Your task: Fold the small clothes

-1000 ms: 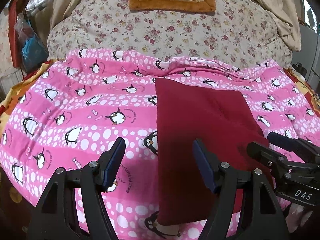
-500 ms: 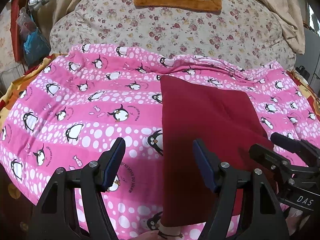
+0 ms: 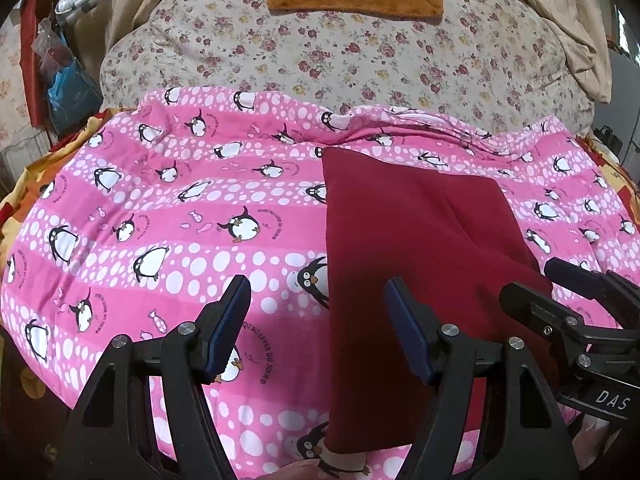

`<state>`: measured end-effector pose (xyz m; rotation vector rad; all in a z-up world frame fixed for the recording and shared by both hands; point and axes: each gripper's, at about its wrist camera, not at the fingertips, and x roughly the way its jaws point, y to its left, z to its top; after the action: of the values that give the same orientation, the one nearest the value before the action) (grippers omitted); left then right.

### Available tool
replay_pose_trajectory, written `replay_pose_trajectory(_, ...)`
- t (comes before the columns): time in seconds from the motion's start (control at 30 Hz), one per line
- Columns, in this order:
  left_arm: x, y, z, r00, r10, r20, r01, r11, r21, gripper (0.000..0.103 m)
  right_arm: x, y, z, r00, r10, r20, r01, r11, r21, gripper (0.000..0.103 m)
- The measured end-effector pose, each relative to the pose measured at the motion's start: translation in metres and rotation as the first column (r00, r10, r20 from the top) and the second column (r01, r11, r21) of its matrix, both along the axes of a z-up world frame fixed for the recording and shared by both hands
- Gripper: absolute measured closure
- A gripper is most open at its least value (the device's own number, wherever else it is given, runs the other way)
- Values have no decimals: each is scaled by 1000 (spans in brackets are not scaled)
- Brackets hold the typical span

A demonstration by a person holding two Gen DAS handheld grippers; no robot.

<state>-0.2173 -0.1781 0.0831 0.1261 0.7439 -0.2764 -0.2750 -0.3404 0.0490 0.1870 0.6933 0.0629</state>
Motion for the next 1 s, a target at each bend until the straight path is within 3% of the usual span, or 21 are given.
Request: replay_pose_trajectory(1.0, 7, -1, -7, 999, -12, -29, 12, 1000, -1, 33, 9, 3, -6, 1000, 9, -17, -9, 1000, 2, 26)
